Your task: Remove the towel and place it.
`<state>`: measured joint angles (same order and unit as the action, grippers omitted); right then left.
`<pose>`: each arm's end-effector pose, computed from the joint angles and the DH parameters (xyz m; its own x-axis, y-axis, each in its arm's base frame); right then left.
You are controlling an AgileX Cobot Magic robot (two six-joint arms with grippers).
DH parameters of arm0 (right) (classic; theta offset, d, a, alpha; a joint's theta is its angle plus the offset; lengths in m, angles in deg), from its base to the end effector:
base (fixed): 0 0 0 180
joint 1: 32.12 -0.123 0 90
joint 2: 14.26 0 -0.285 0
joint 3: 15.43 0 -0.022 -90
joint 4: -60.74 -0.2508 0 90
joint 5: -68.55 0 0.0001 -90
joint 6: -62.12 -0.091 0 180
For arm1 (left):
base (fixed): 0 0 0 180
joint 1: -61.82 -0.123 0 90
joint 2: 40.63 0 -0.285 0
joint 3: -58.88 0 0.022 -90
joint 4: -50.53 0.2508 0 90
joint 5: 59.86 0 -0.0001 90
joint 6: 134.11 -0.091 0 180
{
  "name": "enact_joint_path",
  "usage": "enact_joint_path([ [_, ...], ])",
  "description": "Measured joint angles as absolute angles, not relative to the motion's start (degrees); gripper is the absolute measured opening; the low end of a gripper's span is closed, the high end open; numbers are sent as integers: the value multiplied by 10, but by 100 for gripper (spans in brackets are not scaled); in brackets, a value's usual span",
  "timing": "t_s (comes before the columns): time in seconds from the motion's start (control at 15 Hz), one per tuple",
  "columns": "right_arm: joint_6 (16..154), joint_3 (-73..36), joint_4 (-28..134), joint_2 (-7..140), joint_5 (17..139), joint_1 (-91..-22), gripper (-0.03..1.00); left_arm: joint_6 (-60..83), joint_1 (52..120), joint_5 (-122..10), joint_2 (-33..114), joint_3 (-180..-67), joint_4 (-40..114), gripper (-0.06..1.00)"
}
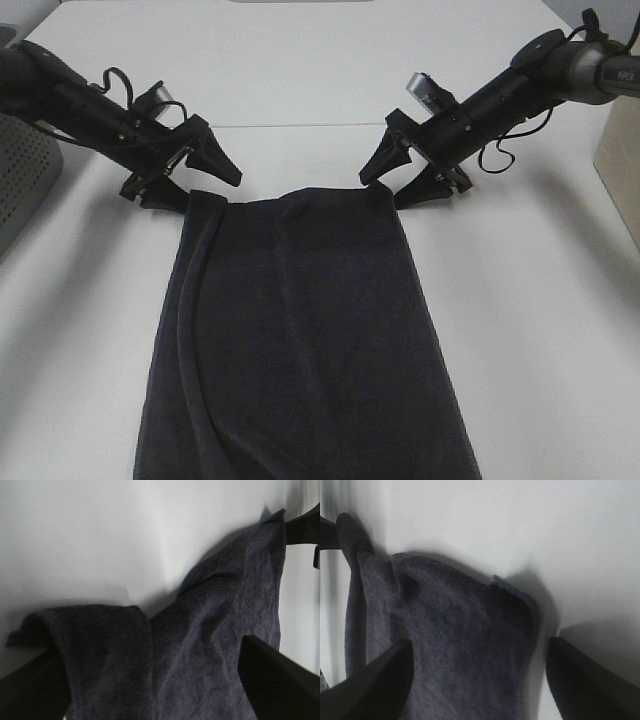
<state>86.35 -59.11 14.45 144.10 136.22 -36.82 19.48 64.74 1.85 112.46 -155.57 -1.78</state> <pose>0.5023 0.1024 0.0761 -0.9843 -0.1142 -0.1349 -0.1752 0.7309 0.6596 0.4952 -0.0888 0.0874 -0.9872 -0.0137 -0.1587 0.1021 0.7101 -0.6966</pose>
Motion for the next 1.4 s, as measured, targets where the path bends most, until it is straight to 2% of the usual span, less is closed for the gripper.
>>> enact_joint_path([
  [0.2, 840, -596, 191, 1440, 1342, -412, 63, 223, 681, -11, 1125, -1556, 0, 70],
  [0.27, 840, -596, 191, 1440, 1342, -412, 63, 223, 681, -11, 1125, -1556, 0, 70],
  [0.4, 829, -596, 207, 1440, 1332, -413, 49, 225, 681, -15, 1125, -1556, 12, 60],
  [0.53, 821, -596, 220, 1440, 1320, -413, 32, 225, 681, -18, 1126, -1556, 25, 45],
  [0.67, 818, -596, 221, 1442, 1304, -413, 20, 226, 681, -18, 1130, -1556, 27, 31],
  [0.73, 806, -596, 232, 1442, 1295, -413, 7, 225, 681, -20, 1131, -1555, 33, 17],
  [0.8, 806, -596, 232, 1442, 1295, -413, 7, 225, 681, -20, 1131, -1555, 33, 17],
  [0.87, 795, -596, 244, 1440, 1291, -414, 1, 225, 681, -19, 1132, -1563, 50, 5],
  [0.93, 787, -599, 253, 1440, 1289, -415, 1, 225, 681, -17, 1134, -1576, 68, 3],
  [1.4, 743, -717, 361, 1458, 1294, -397, 1, 181, 681, -7, 1135, -1671, 124, 2],
])
